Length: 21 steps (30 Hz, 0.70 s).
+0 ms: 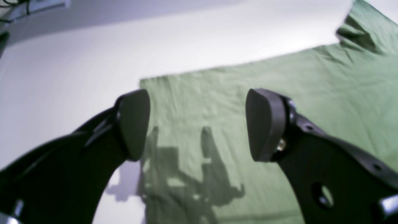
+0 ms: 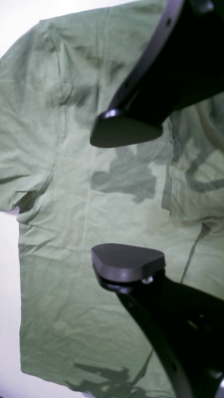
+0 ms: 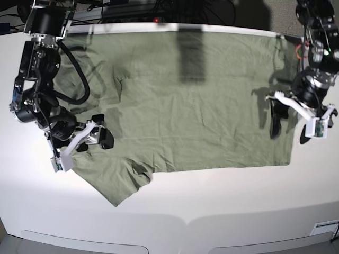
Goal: Fold the T-shirt properly
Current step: 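Move both grippers out to the shirt's hem corners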
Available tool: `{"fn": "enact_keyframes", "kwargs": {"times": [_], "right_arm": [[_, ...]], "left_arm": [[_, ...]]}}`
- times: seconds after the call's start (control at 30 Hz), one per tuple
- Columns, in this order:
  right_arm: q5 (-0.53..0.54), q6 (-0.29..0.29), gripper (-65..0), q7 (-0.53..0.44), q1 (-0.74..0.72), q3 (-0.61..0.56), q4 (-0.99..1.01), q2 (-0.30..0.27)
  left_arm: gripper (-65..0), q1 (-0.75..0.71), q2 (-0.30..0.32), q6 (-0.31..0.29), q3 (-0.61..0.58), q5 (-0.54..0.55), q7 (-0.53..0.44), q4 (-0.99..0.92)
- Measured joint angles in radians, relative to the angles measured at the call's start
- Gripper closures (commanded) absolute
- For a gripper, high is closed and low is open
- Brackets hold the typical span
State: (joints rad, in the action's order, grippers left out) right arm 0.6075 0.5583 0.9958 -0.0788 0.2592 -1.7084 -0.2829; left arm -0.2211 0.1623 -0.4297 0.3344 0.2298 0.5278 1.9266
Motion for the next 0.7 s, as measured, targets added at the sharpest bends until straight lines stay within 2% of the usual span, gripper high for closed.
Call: {"fn": "enact_keyframes", "kwargs": {"times": [0.17,0.3,0.4,0.6,0.7], "right_arm": [[0.002,0.0,-47.5,-0.001,-0.011,0.0,0.0,0.0],[0.001,0.0,-47.5,0.0,-0.014,0.0,0.0,0.001],[0.001,0.0,-47.5,0.0,-0.022,0.0,0.0,0.015],[-0.001,0.0,-47.5,0.0,-0.021,0.0,0.0,0.069],[-0.001,0.0,-47.5,0.0,-0.021,0.0,0.0,0.09]], "left_arm": [[-45.5,0.127,0.076,-0.001,0.0,-0.004,0.006,-0.158],[-45.5,0.232,0.137,-0.106,0.0,-0.003,0.003,-0.284],[-45.5,0.285,0.173,-0.125,0.0,0.021,0.007,-0.369],[-45.5,0.401,0.193,-0.128,-0.001,0.063,0.014,-0.501],[-45.5,0.459,0.193,-0.131,-0.005,0.084,0.071,-0.548]]}}
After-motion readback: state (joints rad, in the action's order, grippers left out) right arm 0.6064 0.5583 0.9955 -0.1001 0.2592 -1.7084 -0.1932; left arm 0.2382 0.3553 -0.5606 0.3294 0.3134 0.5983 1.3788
